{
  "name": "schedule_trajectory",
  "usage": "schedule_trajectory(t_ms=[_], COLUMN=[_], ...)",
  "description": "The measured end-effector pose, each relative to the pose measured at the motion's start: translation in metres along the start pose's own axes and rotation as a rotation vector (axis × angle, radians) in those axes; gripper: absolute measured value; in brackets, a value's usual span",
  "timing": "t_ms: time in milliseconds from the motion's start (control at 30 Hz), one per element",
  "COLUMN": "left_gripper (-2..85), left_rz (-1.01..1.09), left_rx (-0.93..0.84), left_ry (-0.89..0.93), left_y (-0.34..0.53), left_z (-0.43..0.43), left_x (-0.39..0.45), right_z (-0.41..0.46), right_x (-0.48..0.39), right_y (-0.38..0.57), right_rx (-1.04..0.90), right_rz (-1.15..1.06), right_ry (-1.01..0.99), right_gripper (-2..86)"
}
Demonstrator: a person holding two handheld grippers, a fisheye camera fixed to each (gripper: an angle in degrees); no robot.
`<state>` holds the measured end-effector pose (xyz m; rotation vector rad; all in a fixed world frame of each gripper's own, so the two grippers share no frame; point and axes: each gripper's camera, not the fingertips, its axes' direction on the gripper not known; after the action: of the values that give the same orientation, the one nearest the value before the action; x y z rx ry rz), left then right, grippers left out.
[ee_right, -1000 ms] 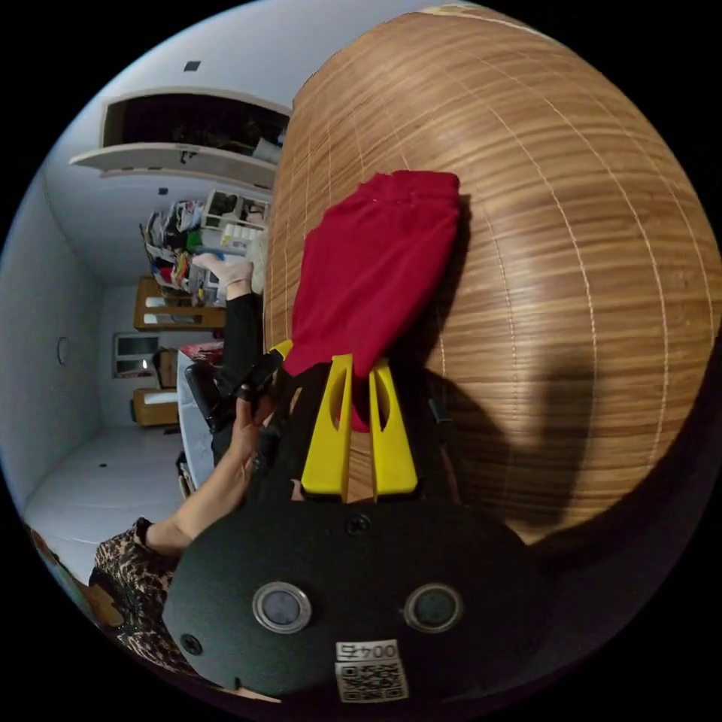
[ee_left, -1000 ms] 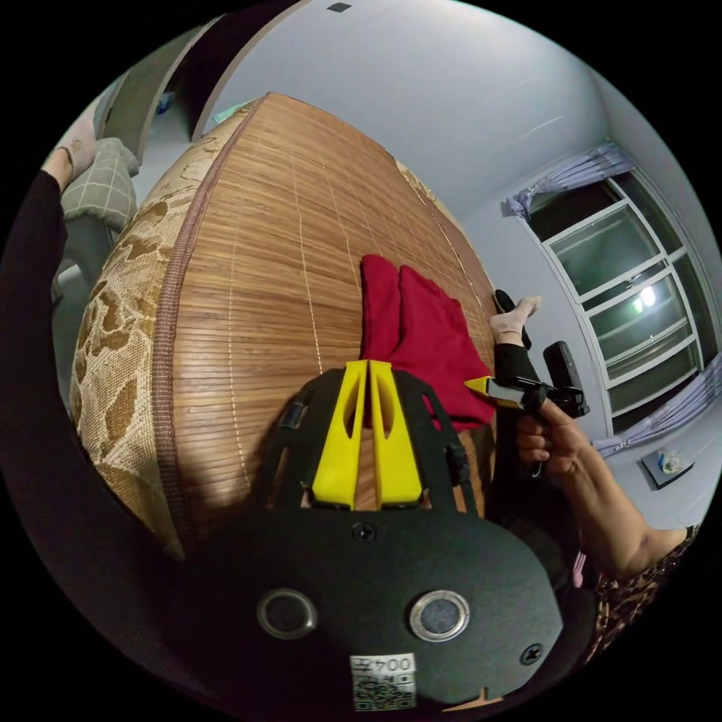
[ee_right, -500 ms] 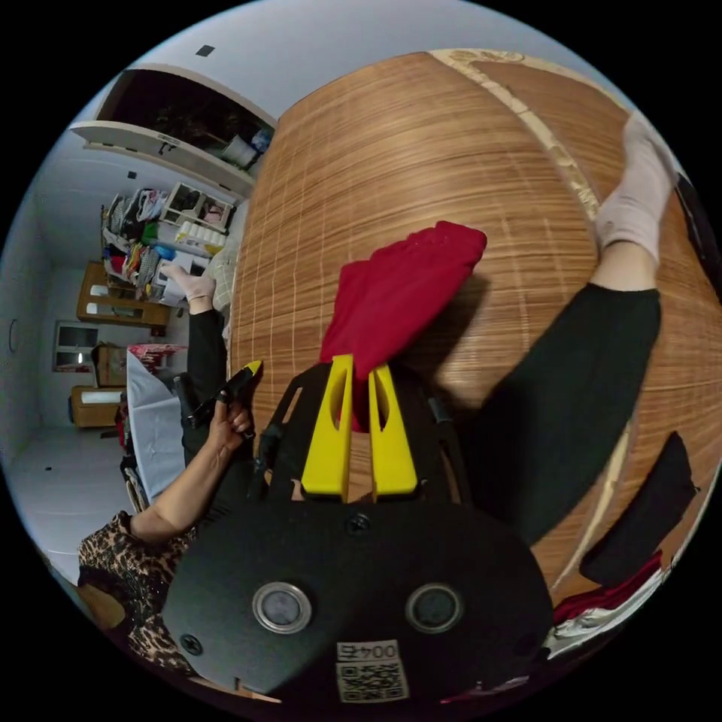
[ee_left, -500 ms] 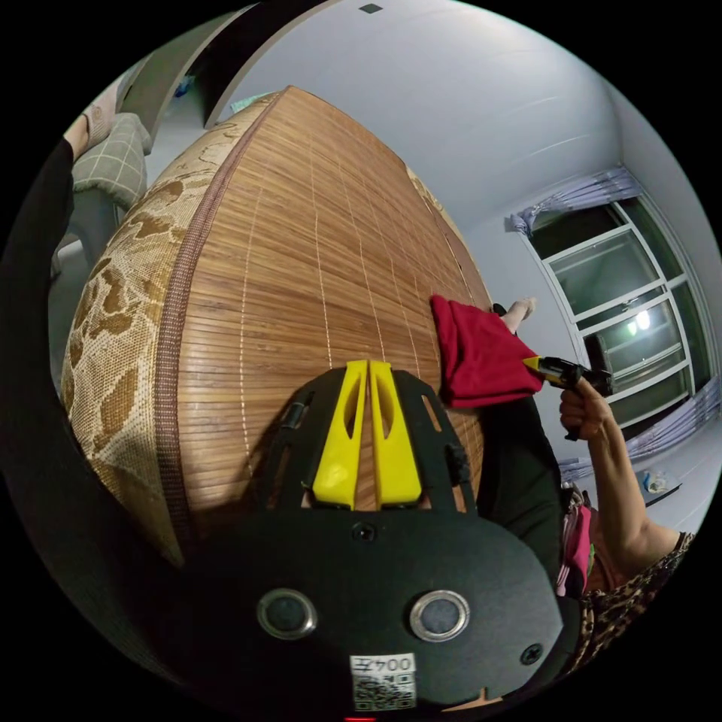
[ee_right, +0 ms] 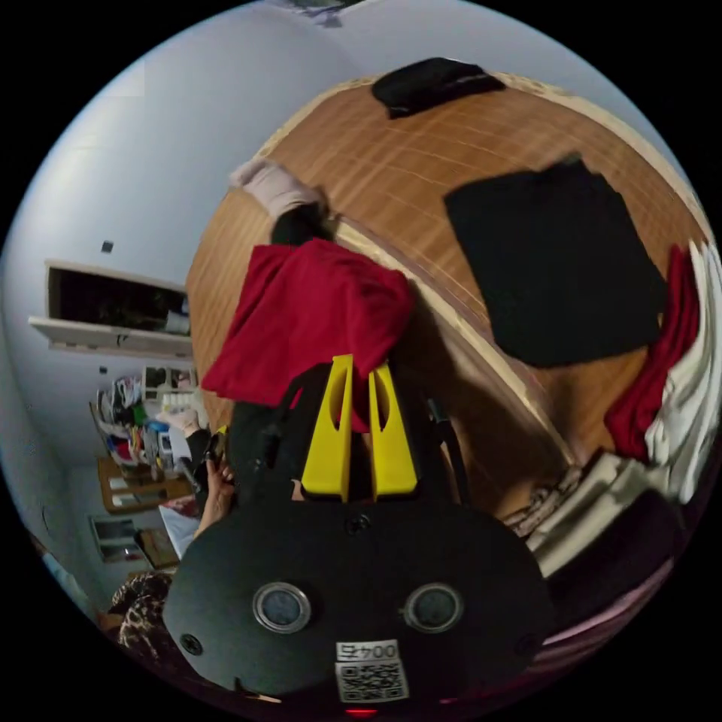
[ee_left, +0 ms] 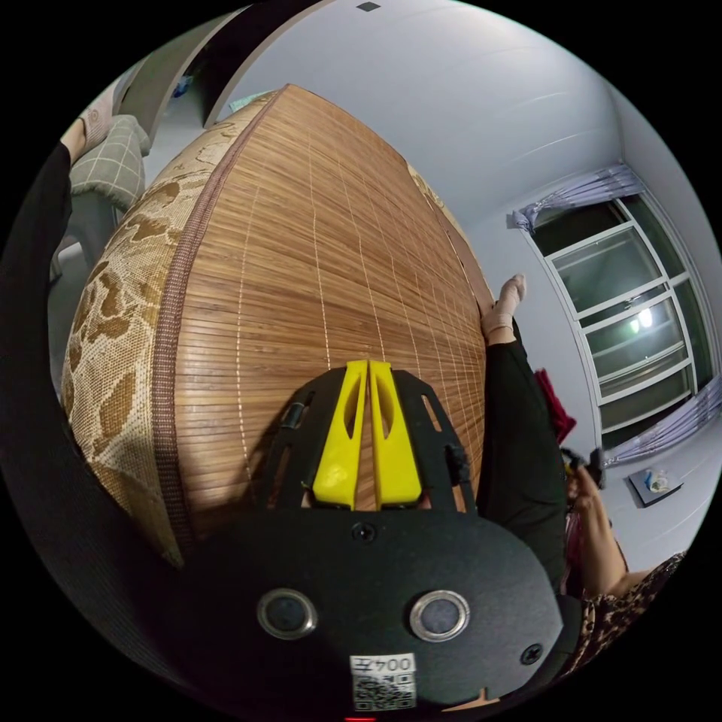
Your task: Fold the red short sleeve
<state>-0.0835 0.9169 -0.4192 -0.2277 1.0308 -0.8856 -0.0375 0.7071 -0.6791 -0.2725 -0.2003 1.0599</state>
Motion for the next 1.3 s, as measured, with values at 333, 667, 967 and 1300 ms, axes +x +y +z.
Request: schedule_trajectory(t_ms=[333, 667, 967, 1300], left_gripper=[1.2, 1.2, 1.1, 1.1], left_rz=[-0.006, -0.008, -0.005, -0.008], left_rx=[-0.001, -0.005, -0.01, -0.011], left_ry=[0.011, 0.025, 0.029, 0.035], left_y=[-0.002, -0.003, -0.004, -0.005], left_z=[0.005, 0.011, 0.017, 0.022], left_x=[-0.005, -0.01, -0.011, -0.013], right_z=[-0.028, -0.099, -0.106, -0.109], right_x=[0.054, 0.064, -0.005, 0.039], right_y=[0.127, 0.165, 0.17, 0.17], right_rx=[-0.027, 0.063, 0.191, 0.186], right_rz=[0.101, 0.158, -0.33, -0.049], right_ry=[0.13, 0.255, 0.48, 0.545], right_gripper=[4.7, 9.7, 10.7, 14.1])
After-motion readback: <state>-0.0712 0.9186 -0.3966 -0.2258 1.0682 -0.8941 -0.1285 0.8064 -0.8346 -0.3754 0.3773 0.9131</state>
